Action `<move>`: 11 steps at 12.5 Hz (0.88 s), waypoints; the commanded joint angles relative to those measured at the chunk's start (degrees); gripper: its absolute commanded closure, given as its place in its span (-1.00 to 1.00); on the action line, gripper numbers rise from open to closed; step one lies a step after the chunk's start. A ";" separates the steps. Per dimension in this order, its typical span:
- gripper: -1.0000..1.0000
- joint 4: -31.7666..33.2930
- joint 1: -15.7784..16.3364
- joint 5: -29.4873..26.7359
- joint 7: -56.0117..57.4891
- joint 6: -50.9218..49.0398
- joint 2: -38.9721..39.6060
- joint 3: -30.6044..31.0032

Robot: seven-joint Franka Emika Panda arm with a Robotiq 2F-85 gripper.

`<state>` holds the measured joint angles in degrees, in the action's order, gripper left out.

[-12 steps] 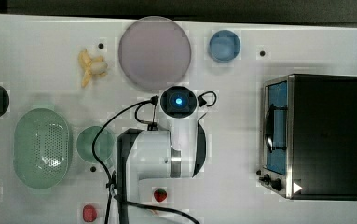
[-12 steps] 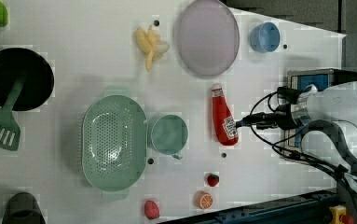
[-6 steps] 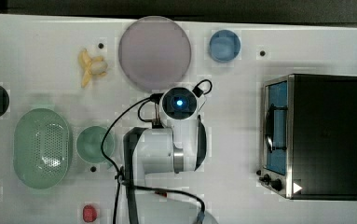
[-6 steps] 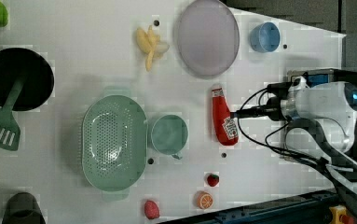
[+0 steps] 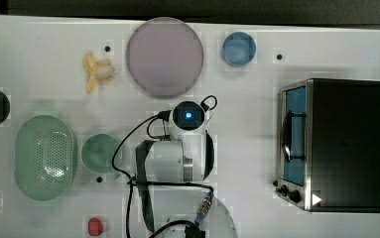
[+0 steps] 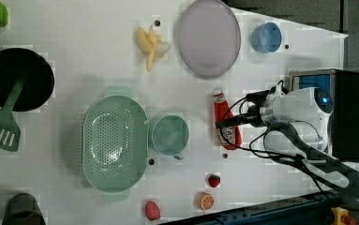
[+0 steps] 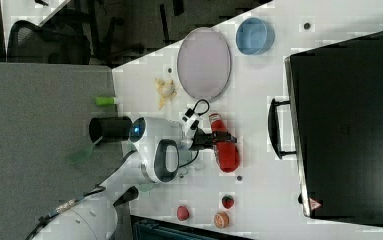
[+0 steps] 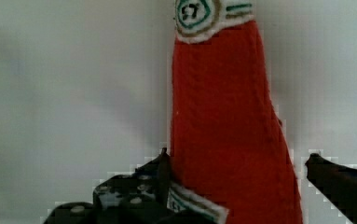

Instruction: Pick Ketchup from the table and place it in strainer.

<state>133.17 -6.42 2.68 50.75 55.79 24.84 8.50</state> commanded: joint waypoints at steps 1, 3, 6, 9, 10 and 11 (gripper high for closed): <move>-0.93 -0.63 0.13 -0.21 2.21 1.85 -0.19 0.06; -0.45 -0.89 0.12 -0.21 2.21 1.85 -0.39 -0.11; -0.25 -1.55 -0.06 -0.21 2.20 0.03 -2.53 -0.25; -0.25 -2.08 0.12 -0.22 1.33 -8.57 -11.55 0.79; -0.25 -2.76 0.27 -0.24 1.34 -11.99 -15.38 1.66; -0.25 -3.78 0.46 -0.25 1.20 -15.39 -19.13 2.57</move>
<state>132.72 -7.03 2.50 50.89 41.24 11.11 9.45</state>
